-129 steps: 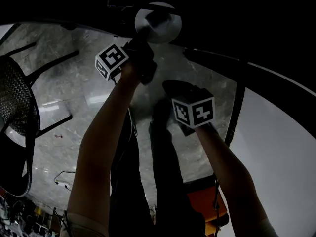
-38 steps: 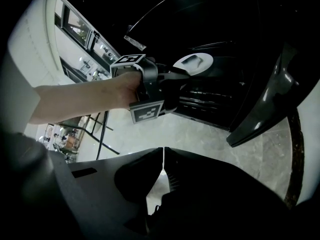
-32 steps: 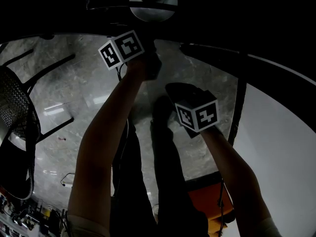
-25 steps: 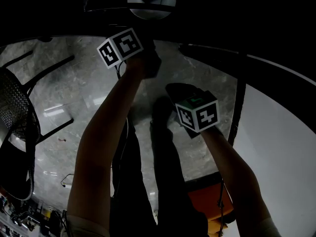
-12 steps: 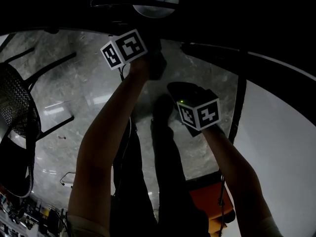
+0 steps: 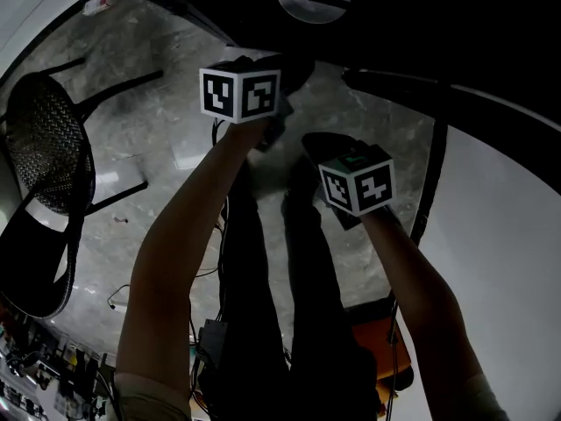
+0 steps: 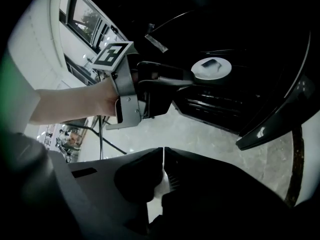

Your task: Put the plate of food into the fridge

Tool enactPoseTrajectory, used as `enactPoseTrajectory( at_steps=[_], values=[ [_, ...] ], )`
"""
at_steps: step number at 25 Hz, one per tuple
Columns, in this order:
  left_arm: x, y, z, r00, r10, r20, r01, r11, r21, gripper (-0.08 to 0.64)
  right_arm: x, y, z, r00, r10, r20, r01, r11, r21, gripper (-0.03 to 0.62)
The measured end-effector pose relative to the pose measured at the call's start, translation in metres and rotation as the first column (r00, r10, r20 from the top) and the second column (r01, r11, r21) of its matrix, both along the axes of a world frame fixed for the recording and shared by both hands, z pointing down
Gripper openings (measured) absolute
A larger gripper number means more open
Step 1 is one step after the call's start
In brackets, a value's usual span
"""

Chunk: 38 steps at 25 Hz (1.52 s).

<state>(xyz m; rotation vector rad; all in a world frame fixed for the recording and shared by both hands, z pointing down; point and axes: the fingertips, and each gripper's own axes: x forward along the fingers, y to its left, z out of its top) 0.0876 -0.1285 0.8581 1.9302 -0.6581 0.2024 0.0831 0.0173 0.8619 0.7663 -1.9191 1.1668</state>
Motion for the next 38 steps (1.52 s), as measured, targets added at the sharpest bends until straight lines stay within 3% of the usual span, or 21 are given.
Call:
enactPoseTrajectory(
  at_steps=[6, 17, 23, 28, 30, 35, 38],
  values=[
    [-0.027, 0.037, -0.033, 0.983, 0.168, 0.078, -0.174, 0.982, 0.074, 0.012, -0.052, 0.004, -0.041, 0.999, -0.043, 0.029, 0.043, 0.999, 0.002, 0.025],
    [-0.096, 0.074, -0.097, 0.972, 0.211, 0.098, -0.221, 0.97, 0.099, 0.011, -0.091, 0.012, -0.099, 0.998, -0.065, -0.009, 0.065, 0.998, 0.006, 0.025],
    [-0.107, 0.116, -0.134, 0.913, 0.351, 0.21, -0.381, 0.915, 0.129, 0.011, -0.089, 0.017, -0.132, 0.996, -0.068, -0.051, 0.068, 0.998, -0.006, 0.025],
    [-0.134, 0.127, -0.172, 0.856, 0.377, 0.354, -0.459, 0.869, 0.185, 0.011, -0.101, 0.022, -0.175, 0.994, -0.078, -0.075, 0.079, 0.997, 0.015, 0.025],
    [-0.143, 0.128, -0.191, 0.857, 0.37, 0.358, -0.457, 0.867, 0.199, 0.011, -0.103, 0.027, -0.19, 0.992, -0.09, -0.088, 0.092, 0.995, 0.025, 0.025],
    [-0.159, 0.138, -0.229, 0.857, 0.384, 0.343, -0.449, 0.883, 0.134, 0.011, -0.106, 0.032, -0.227, 0.992, -0.078, -0.096, 0.082, 0.996, 0.043, 0.025],
    [-0.161, 0.129, -0.261, 0.87, 0.359, 0.339, -0.437, 0.879, 0.19, 0.011, -0.108, 0.019, -0.252, 0.994, -0.055, -0.097, 0.063, 0.995, 0.083, 0.025]
  ],
)
